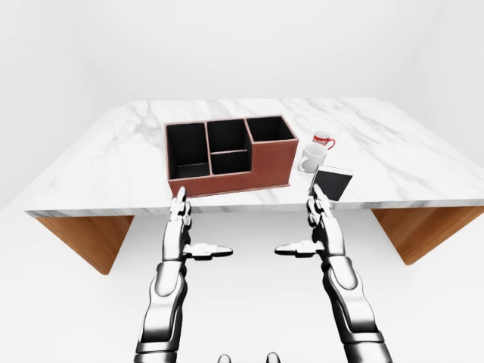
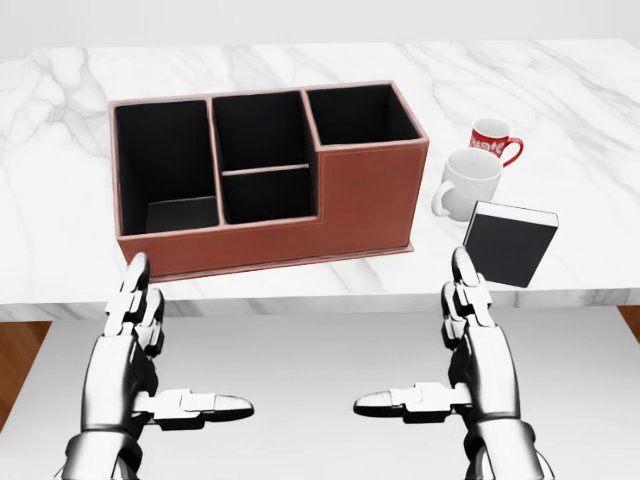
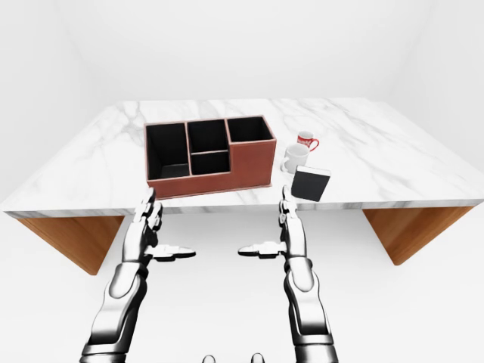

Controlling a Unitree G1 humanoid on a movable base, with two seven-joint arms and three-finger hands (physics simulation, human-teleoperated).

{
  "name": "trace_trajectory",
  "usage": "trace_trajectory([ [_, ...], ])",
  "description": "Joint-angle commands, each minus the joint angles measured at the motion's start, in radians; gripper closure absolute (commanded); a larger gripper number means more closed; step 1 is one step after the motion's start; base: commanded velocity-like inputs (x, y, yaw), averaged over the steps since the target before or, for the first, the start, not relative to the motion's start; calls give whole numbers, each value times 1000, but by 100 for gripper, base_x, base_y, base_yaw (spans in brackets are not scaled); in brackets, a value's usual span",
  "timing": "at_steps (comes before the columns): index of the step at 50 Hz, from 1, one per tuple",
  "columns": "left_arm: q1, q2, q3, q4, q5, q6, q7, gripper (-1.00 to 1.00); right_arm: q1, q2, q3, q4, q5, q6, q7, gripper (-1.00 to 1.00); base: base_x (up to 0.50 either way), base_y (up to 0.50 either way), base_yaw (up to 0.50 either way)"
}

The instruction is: Pick up the book and place it in the right compartment of the caddy.

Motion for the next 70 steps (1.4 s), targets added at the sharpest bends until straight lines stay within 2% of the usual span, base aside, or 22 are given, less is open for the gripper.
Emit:
trace_trajectory([
  [1, -2, 20, 43, -39, -18, 30, -23, -100, -8, -15, -31, -2, 15, 6, 21, -100, 0, 0, 0],
  [4, -4, 20, 44, -32, -20, 25, -25, -100, -6, -15, -30, -14, 14, 16, 22, -100, 0, 0, 0],
  [8, -5, 20, 44, -24, -17, 19, -25, -100, -7, -12, -25, -12, 15, 12, 25, -100, 0, 0, 0],
  [15, -1, 21, 46, -56, -13, 35, -23, -100, -6, -18, -29, -37, 14, 21, 28, -100, 0, 0, 0],
  [16, -3, 27, 55, -61, -6, 29, -16, -100, -40, -35, -61, -46, 53, 23, 51, -100, 0, 0, 0],
  [18, -21, 36, 85, -70, -20, 42, 0, -100, -58, -64, -69, -88, -2, 53, 49, -100, 0, 0, 0],
  [19, -26, 43, 101, -94, -29, 56, 5, -100, -64, -64, -90, -129, 23, 87, 55, -100, 0, 0, 0],
  [20, -33, 50, 119, -119, -42, 75, 10, -100, -67, -72, -101, -158, 29, 87, 66, -100, 0, 0, 0],
  [22, -49, 71, 162, -163, -80, 75, 11, -100, -67, -78, -123, -212, 18, 87, 59, -100, 0, 0, 0],
  [24, -73, 103, 233, -216, -122, 75, 34, -100, -55, -82, -162, -288, 58, 87, 62, -100, 0, 0, 0],
  [28, -65, 118, 277, -296, -134, 75, 54, -100, -47, -103, -208, -387, 69, 87, 68, -100, 0, 0, 0],
  [33, -80, 147, 352, -352, -210, 75, 83, -100, -42, -141, -342, -530, 159, 87, 66, -100, 0, 0, 0],
  [36, -72, 149, 372, -380, -230, 75, 105, -100, -41, -169, -419, -558, 200, 87, 76, -100, 0, 0, 0],
  [41, -74, 150, 424, -352, -246, 75, 198, -100, -42, -197, -498, -567, 262, 87, 74, -100, 0, 0, 0],
  [50, -62, 177, 452, -431, -292, 75, 226, -100, 5, -187, -539, -653, 261, 87, 75, -100, 0, 0, 0],
  [56, -57, 164, 436, -429, -279, 75, 226, -100, 0, -187, -559, -649, 272, 87, 88, -100, 0, 0, 0],
  [70, -57, 165, 452, -454, -276, 75, 257, -100, 13, -176, -559, -638, 274, 87, 100, -100, 22, 0, 0],
])
